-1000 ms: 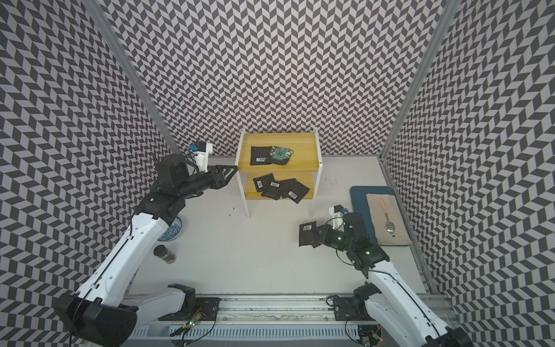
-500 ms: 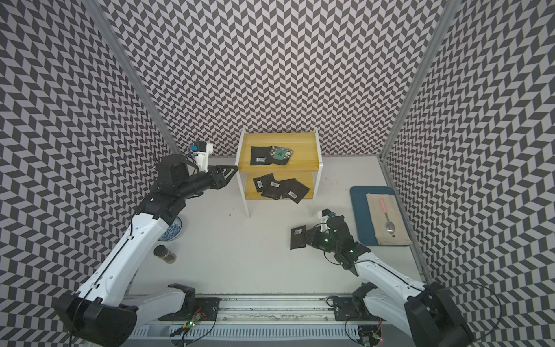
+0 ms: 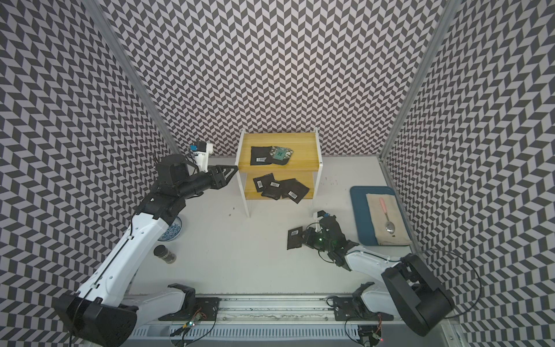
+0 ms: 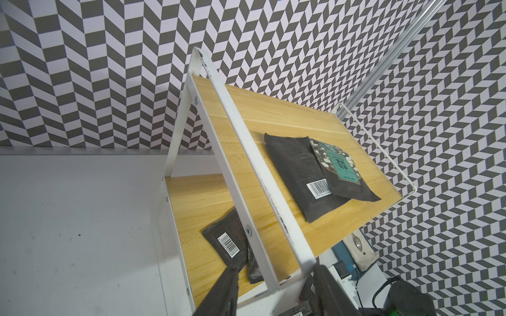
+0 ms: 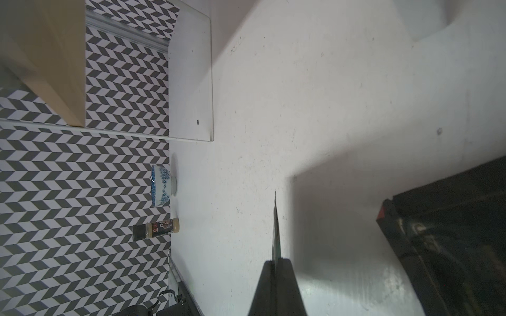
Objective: Remove the tea bags from the shelf
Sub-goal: Place the tea bag at the center of the board.
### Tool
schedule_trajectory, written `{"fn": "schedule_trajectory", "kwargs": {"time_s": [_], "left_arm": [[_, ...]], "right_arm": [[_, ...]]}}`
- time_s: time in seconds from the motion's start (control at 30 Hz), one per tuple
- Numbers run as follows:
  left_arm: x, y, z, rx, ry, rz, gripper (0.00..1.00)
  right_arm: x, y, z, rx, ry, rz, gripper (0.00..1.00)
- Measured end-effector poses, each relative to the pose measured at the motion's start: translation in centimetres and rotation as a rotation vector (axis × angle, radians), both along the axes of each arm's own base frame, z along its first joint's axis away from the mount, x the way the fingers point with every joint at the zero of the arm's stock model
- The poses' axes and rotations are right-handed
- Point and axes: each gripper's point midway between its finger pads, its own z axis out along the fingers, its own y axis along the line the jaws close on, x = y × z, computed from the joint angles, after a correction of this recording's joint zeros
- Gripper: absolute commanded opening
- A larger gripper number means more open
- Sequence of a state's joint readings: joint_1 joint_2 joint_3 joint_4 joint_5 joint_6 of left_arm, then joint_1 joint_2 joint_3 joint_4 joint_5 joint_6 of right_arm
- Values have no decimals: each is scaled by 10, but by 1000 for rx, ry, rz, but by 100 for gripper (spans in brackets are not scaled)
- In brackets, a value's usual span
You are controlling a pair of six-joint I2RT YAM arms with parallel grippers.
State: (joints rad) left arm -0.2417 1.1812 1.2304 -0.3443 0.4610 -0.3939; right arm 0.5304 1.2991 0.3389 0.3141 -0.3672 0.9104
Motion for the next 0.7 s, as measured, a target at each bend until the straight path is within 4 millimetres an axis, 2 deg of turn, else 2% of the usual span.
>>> {"fn": "schedule_trajectory", "kwargs": {"time_s": [0.4,0.53,0.7], "left_arm": [[0,0,0,0,0,0,48],[0,0,0,0,0,0,48],[0,0,0,0,0,0,48]], "right_arm": [[4,-6,-23,-54,33,-33,19],[5,-8,-24,-71,29,-40,25],[6,-12,-23,-104,21,-47,26]]}}
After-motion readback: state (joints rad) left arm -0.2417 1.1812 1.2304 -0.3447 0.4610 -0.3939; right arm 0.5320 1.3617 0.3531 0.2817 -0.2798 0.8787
